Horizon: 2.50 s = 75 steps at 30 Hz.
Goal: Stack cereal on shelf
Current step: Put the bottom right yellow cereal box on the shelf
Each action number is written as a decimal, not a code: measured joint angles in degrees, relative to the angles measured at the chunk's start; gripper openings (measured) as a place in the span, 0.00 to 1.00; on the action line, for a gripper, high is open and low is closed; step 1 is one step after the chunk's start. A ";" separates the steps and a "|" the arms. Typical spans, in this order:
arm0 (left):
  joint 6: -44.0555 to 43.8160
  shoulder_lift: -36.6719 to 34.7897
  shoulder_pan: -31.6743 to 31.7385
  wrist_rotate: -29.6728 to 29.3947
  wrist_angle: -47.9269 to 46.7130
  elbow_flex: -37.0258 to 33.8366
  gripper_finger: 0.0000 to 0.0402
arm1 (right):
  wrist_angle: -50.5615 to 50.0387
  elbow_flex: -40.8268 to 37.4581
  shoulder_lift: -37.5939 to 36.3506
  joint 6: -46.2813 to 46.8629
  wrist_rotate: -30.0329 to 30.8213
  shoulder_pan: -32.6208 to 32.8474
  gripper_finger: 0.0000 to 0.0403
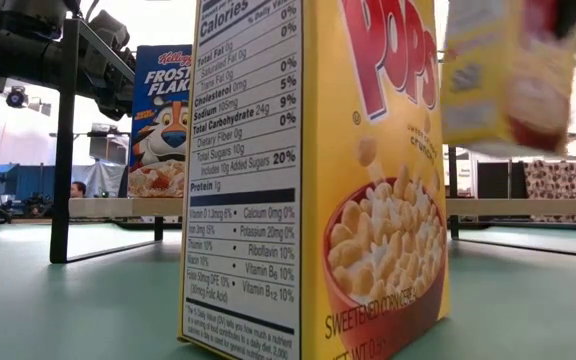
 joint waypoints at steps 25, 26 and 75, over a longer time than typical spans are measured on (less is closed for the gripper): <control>0.00 0.00 -0.01 -0.01 -0.01 -0.02 0.58 | -5.29 -1.90 -4.46 4.19 -4.26 -13.50 0.42; 0.00 0.00 -0.01 -0.01 -0.01 0.00 0.58 | -5.77 -1.92 -4.40 4.23 -3.86 -13.62 0.42; 0.00 0.00 0.01 -0.01 0.00 0.00 0.58 | -0.62 -9.07 -4.35 1.52 -3.89 -22.61 0.58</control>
